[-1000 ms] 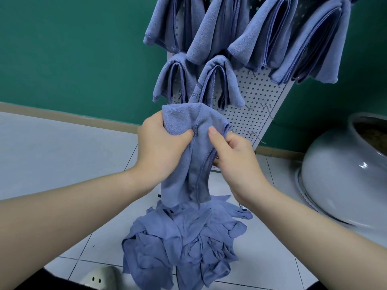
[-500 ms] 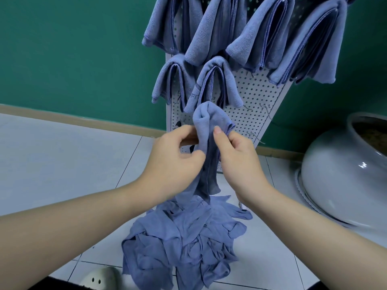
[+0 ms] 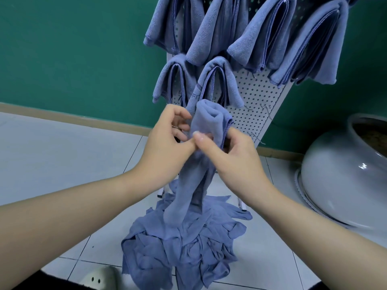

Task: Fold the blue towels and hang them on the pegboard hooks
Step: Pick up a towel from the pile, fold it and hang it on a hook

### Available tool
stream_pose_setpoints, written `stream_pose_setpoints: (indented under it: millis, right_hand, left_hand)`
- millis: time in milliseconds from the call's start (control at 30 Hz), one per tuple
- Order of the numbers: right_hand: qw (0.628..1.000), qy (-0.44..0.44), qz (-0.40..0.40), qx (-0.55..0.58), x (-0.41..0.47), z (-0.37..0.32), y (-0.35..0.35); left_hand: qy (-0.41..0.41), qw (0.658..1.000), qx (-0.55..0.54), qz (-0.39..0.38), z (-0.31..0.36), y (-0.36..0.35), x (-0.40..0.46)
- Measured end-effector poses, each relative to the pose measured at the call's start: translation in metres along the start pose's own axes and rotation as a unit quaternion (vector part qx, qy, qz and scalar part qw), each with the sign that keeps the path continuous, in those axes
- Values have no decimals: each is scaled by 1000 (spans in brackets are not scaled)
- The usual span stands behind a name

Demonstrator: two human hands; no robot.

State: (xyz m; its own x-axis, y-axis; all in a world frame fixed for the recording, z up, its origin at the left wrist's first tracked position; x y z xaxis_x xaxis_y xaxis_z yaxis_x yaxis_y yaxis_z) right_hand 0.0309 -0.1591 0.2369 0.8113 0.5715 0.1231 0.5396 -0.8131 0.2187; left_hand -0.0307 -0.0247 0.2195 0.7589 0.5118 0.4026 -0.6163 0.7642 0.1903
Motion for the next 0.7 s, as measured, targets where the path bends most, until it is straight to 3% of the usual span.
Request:
stream_pose_setpoints:
  millis: [100, 200, 500, 700]
  right_hand:
    - [999, 4, 44, 12, 9, 1, 8]
    - [995, 10, 24, 92, 16, -8, 11]
    - [973, 28, -19, 227, 31, -34, 26]
    - [951, 24, -30, 308, 40, -48, 51]
  left_hand:
    - [50, 997, -23, -55, -5, -4, 5]
    - [103, 983, -98, -116, -9, -11, 1]
    - [167, 974, -116, -97, -21, -29, -16]
    - [185, 969, -91, -135, -24, -34, -27]
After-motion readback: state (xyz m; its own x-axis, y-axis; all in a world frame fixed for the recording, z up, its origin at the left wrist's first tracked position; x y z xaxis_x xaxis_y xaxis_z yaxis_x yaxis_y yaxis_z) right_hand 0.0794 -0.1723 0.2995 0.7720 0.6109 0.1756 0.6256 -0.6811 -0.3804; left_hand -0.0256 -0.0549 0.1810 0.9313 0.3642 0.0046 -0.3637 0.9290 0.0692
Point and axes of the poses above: each hand's wrist, its own x-axis towards the middle knuckle, its own y-axis out of the back of the hand, z = x × y, the point moved 4 cm from there along x, towards the middle knuckle, and after that the axes turned 5 degrees about -y, right-handed, at the moved point
